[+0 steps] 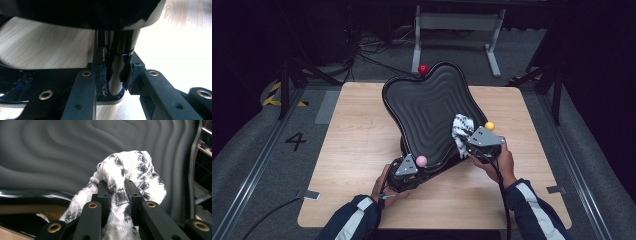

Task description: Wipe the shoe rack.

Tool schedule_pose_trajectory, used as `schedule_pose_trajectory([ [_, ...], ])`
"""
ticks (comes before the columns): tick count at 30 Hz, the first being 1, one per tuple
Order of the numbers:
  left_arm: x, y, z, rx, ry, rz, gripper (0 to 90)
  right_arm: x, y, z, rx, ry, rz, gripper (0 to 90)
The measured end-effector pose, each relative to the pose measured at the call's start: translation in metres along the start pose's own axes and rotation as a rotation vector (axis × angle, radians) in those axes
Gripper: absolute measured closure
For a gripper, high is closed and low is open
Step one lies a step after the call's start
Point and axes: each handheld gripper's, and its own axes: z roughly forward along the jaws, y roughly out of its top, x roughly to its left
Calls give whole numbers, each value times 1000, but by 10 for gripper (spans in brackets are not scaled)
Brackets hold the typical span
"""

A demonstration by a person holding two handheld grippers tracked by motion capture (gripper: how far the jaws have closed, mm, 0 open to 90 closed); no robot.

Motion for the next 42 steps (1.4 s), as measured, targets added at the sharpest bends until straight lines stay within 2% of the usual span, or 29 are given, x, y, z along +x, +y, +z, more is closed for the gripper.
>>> schedule_pose_trajectory([
  [2,0,1,0,3,-3,5,736,3,3,1,-14,31,-11,780],
  [3,1,1,1,3,-5,4,736,4,6,2,-36,76,-13,778],
  [4,1,1,1,5,-7,7,736,5,7,3,-42,97,-14,777],
  [7,1,1,1,4,-10,11,736,11,14,7,-38,134,-35,774],
  [11,1,0,2,3,-8,7,735,24,22,9,-61,224,-37,773],
  [14,0,0,2,4,-2,6,735,33,25,8,-65,255,-54,771],
  [15,0,0,2,5,0,6,734,36,26,8,-70,280,-54,770],
  [19,0,0,3,2,0,6,734,43,28,6,-77,303,-67,768],
  [24,1,-1,2,12,-9,-4,736,42,26,6,-80,291,-69,768],
  [26,1,-2,2,-1,-12,-4,736,42,26,6,-73,274,-81,768],
  [27,2,-2,2,0,-6,3,736,41,27,6,-66,245,-106,769],
  [28,2,-3,2,-7,-21,-14,736,40,27,6,-61,225,-127,769],
  [29,3,-3,3,-9,-26,-8,736,37,26,6,-54,195,-151,770],
  [30,3,-3,3,-9,-22,-11,735,32,24,7,-48,179,-144,770],
  [32,2,-3,3,-9,-11,-4,736,17,19,9,-43,170,-89,770],
  [35,2,-3,3,-12,0,-3,735,-7,11,11,-6,110,-47,772],
  [36,1,-3,3,-9,1,-18,735,-12,9,11,0,97,-38,772],
  [39,0,-3,2,-8,13,-10,735,-30,0,10,27,50,9,773],
  [42,0,-3,2,-5,14,-10,734,-42,-7,9,59,-6,41,773],
])
